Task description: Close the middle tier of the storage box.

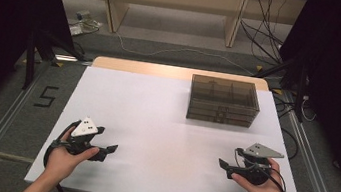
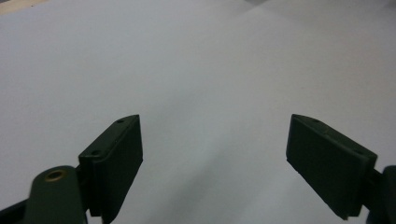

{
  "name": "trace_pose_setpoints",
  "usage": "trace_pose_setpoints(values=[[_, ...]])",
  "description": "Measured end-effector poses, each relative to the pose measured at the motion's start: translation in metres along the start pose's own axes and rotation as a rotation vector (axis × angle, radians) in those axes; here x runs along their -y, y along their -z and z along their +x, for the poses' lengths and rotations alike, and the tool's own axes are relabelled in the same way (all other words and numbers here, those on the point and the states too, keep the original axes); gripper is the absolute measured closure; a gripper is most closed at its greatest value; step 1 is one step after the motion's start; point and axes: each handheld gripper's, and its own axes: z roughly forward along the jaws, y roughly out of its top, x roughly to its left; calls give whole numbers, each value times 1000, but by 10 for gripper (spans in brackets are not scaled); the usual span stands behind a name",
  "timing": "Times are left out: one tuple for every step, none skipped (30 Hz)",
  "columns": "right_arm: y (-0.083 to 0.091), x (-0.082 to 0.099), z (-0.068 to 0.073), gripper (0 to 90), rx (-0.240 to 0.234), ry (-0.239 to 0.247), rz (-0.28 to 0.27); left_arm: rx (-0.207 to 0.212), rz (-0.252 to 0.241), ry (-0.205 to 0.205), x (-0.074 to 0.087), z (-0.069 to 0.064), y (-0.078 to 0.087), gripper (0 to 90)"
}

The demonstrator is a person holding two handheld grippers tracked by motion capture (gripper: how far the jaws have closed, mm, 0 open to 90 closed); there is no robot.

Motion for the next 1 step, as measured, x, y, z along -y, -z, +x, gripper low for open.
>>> trace_pose_setpoints(values=[[0,0,0,202,-2,2,-2,2,0,0,0,0,0,186]])
